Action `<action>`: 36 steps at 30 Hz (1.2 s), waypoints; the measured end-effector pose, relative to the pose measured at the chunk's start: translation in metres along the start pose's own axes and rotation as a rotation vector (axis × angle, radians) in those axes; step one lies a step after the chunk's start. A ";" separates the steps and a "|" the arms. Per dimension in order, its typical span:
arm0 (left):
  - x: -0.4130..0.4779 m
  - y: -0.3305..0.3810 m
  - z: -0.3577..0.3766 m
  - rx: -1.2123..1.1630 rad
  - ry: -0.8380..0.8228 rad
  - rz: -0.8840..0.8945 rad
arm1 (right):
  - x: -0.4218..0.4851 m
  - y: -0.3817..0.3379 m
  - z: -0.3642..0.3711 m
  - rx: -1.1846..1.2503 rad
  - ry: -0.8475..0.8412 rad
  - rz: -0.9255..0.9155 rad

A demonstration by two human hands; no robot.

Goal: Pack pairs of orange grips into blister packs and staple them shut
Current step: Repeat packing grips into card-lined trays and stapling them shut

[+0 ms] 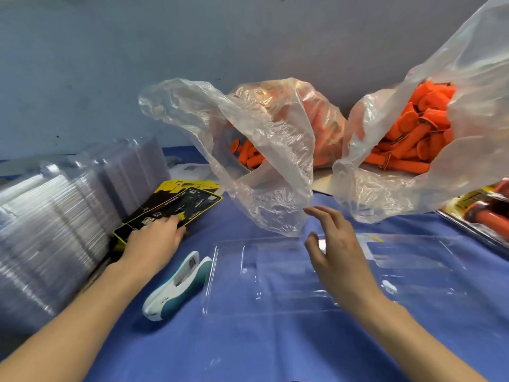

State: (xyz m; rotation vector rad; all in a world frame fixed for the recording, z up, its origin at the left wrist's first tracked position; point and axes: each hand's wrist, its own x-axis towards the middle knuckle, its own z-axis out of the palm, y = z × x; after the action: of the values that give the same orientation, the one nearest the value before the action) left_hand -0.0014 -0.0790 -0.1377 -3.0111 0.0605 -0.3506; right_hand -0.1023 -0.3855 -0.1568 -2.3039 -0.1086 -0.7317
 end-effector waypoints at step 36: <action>-0.058 0.050 -0.119 -0.824 0.364 0.355 | 0.041 -0.031 -0.035 0.784 -0.091 0.063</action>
State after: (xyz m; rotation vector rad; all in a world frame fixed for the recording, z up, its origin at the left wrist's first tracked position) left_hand -0.0866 -0.1376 -0.0418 -3.5316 0.9773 -1.0431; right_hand -0.0930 -0.3896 -0.0956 -1.5786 -0.3044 -0.4380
